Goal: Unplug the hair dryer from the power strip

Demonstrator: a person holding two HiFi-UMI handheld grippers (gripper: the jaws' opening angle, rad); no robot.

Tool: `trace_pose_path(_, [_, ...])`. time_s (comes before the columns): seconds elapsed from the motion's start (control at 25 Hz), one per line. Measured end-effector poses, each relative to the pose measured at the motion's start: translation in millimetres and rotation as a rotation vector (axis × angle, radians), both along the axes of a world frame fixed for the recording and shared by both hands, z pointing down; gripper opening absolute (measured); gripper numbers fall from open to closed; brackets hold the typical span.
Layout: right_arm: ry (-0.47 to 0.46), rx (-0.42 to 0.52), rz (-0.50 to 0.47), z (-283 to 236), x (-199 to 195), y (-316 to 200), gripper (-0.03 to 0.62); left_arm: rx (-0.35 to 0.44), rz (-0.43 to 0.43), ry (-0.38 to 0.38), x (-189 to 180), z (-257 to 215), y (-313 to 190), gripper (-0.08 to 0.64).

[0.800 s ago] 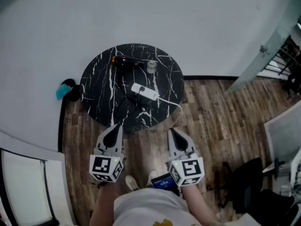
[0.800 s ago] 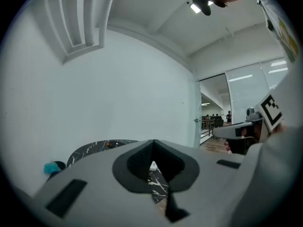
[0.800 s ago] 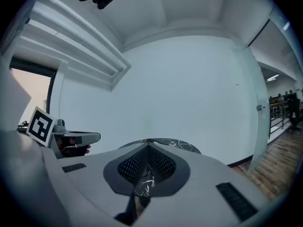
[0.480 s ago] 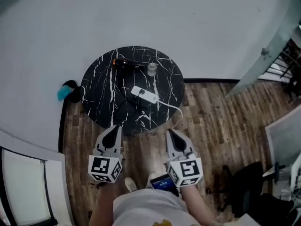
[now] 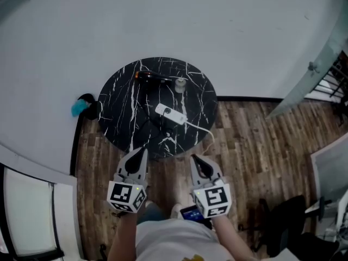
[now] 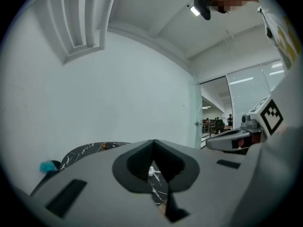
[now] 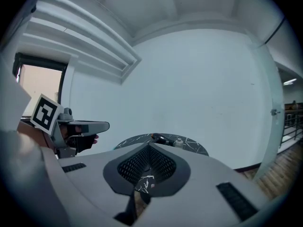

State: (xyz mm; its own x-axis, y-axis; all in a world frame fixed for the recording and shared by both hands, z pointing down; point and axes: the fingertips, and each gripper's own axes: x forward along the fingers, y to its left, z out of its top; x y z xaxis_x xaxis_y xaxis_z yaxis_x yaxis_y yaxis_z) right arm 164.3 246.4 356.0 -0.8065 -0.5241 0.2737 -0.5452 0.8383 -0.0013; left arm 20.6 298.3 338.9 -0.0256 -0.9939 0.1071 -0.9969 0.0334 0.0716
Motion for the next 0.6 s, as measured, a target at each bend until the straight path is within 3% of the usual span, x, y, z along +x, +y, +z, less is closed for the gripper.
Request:
trace_pose_path(0.16, [-0.001, -0.028, -0.008, 8, -5, -10, 0.0, -0.035, -0.011, 0.01, -4, 12, -10, 0.002])
trace_pose_path(0.6, [0.009, -0.094, -0.006, 28, -50, -72, 0.0, -0.049, 0.109, 0.073, -36, 37, -97, 0.002])
